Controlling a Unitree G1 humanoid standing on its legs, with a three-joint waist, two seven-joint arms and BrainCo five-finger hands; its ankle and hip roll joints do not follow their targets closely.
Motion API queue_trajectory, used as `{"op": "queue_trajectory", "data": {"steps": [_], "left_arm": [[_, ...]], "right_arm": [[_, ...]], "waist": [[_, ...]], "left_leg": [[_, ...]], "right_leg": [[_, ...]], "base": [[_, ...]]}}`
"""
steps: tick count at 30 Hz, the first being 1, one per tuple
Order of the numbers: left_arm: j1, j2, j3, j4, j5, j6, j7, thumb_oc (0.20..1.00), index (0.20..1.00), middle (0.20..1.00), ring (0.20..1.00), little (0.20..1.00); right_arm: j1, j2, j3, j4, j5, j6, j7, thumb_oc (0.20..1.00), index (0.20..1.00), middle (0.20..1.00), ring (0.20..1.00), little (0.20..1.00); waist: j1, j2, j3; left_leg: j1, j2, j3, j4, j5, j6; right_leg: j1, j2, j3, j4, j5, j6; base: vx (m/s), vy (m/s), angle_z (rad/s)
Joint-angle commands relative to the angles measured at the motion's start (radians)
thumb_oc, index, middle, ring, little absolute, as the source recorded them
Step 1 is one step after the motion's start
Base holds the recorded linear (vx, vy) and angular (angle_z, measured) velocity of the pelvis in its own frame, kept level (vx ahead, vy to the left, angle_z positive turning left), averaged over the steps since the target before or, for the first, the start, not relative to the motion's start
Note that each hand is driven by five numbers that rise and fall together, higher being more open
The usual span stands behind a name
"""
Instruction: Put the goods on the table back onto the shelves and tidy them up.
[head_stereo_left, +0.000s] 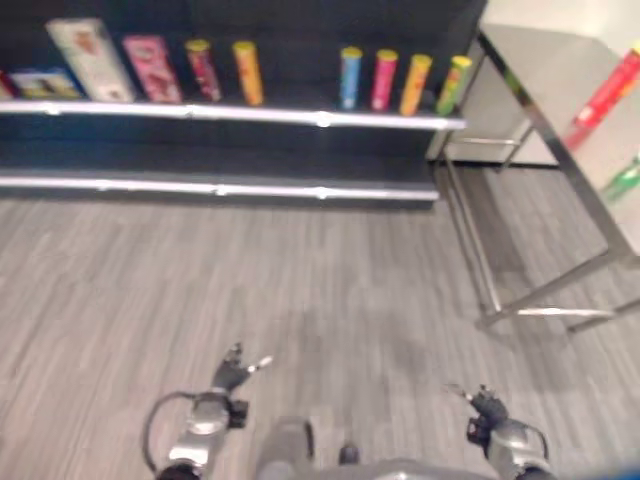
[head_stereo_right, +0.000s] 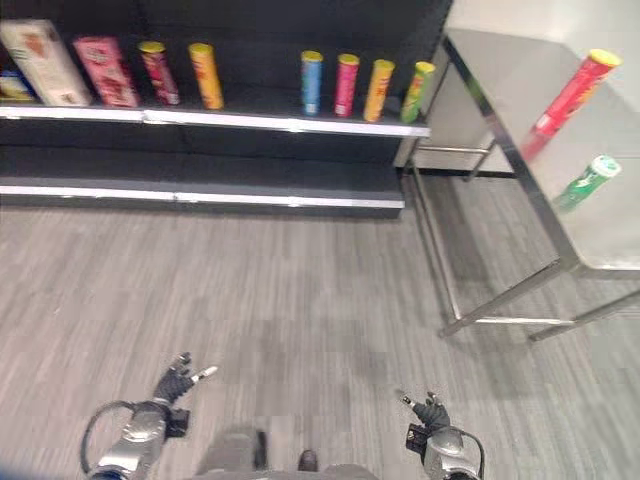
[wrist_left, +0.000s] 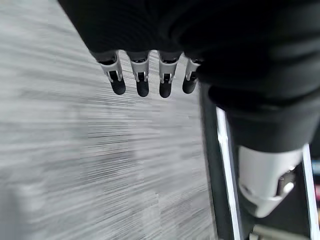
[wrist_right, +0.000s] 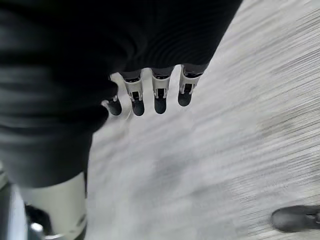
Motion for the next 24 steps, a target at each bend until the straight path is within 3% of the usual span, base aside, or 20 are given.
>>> {"op": "queue_trajectory", "data": {"steps": [1, 2, 3, 5, 7, 10, 14, 21, 23, 24], "left_arm": [[-0.075, -0.098, 0.008, 0.004, 0.023, -0.043, 0.0, 1.0, 1.0, 1.0, 1.0, 1.0], [-0.07, -0.096, 0.006, -0.002, 0.037, -0.04, -0.002, 1.0, 1.0, 1.0, 1.0, 1.0], [-0.072, -0.096, 0.006, 0.004, 0.04, -0.042, 0.002, 1.0, 1.0, 1.0, 1.0, 1.0], [-0.074, -0.099, 0.001, 0.019, 0.055, -0.046, 0.002, 1.0, 1.0, 1.0, 1.0, 1.0], [-0.073, -0.109, 0.003, 0.041, 0.05, -0.052, 0.002, 1.0, 1.0, 1.0, 1.0, 1.0], [-0.064, -0.112, 0.009, 0.044, 0.047, -0.053, 0.001, 1.0, 1.0, 1.0, 1.0, 1.0], [-0.041, -0.102, 0.026, 0.045, 0.042, -0.061, 0.009, 1.0, 1.0, 1.0, 1.0, 1.0], [-0.023, -0.1, 0.035, 0.036, 0.031, -0.059, 0.0, 1.0, 1.0, 1.0, 1.0, 1.0], [-0.023, -0.099, 0.032, 0.031, 0.03, -0.057, -0.006, 1.0, 1.0, 1.0, 1.0, 1.0], [-0.018, -0.097, 0.028, 0.005, 0.035, -0.052, -0.015, 1.0, 1.0, 1.0, 1.0, 1.0]], "right_arm": [[0.058, -0.09, 0.016, -0.012, 0.011, -0.004, -0.004, 1.0, 1.0, 1.0, 1.0, 1.0], [0.06, -0.094, 0.015, -0.003, -0.007, -0.003, -0.005, 1.0, 1.0, 1.0, 1.0, 1.0], [0.057, -0.096, 0.014, 0.002, -0.014, -0.004, -0.009, 1.0, 1.0, 1.0, 1.0, 1.0], [0.056, -0.102, 0.01, 0.01, -0.037, -0.001, -0.015, 1.0, 1.0, 1.0, 1.0, 1.0], [0.06, -0.101, 0.002, 0.008, -0.053, 0.002, -0.009, 1.0, 1.0, 1.0, 1.0, 1.0], [0.053, -0.101, 0.002, 0.008, -0.063, 0.005, -0.009, 1.0, 1.0, 1.0, 1.0, 1.0], [0.043, -0.098, 0.014, 0.015, -0.088, 0.016, -0.002, 1.0, 1.0, 1.0, 1.0, 1.0], [0.039, -0.099, 0.012, 0.048, -0.112, 0.024, -0.003, 1.0, 1.0, 1.0, 1.0, 1.0], [0.034, -0.104, -0.004, 0.039, -0.106, 0.022, -0.004, 1.0, 1.0, 1.0, 1.0, 1.0], [0.03, -0.114, -0.027, 0.008, -0.092, 0.019, -0.007, 1.0, 1.0, 1.0, 1.0, 1.0]], "waist": [[-0.018, 0.108, 0.046], [0.008, 0.131, 0.046], [0.015, 0.141, 0.045], [0.018, 0.152, 0.043], [0.014, 0.167, 0.03], [0.016, 0.173, 0.018], [0.029, 0.165, -0.001], [0.039, 0.15, -0.008], [0.039, 0.152, -0.006], [0.03, 0.154, 0.008]], "left_leg": [[0.26, 0.087, -0.076, -0.293, 0.01, -0.102], [0.267, 0.043, -0.16, -0.541, 0.088, -0.124], [0.267, 0.032, -0.21, -0.611, 0.13, -0.131], [0.257, 0.009, -0.276, -0.642, 0.155, -0.153], [0.294, 0.007, -0.326, -0.675, 0.153, -0.151], [0.329, 0.011, -0.328, -0.709, 0.154, -0.146], [0.374, 0.021, -0.262, -0.715, 0.129, -0.108], [0.388, 0.007, -0.231, -0.699, 0.081, -0.071], [0.391, 0.005, -0.214, -0.685, 0.061, -0.057], [0.408, 0.001, -0.195, -0.672, 0.039, -0.037]], "right_leg": [[-0.119, -0.032, -0.101, -0.088, 0.049, 0.131], [-0.083, -0.016, -0.066, -0.092, 0.028, 0.14], [-0.073, -0.009, -0.052, -0.087, 0.017, 0.141], [-0.049, -0.005, -0.021, -0.071, -0.011, 0.145], [-0.048, -0.004, 0.03, -0.051, -0.028, 0.149], [-0.062, -0.011, 0.055, -0.03, -0.03, 0.154], [-0.09, -0.046, 0.09, -0.008, -0.02, 0.18], [-0.095, -0.084, 0.085, 0.004, -0.021, 0.21], [-0.137, -0.1, 0.091, 0.098, -0.029, 0.23], [-0.2, -0.118, 0.104, 0.237, 0.02, 0.255]], "base": [[0.32, 0.201, -0.65], [0.41, 0.248, -0.69], [0.42, 0.23, -0.94], [0.28, 0.149, -1.69], [0.23, 0.169, -1.36], [0.16, 0.169, -0.63], [0.09, 0.133, -0.42], [0.03, 0.081, -0.22], [0.04, 0.15, -0.01], [0.01, 0.188, -0.16]]}}
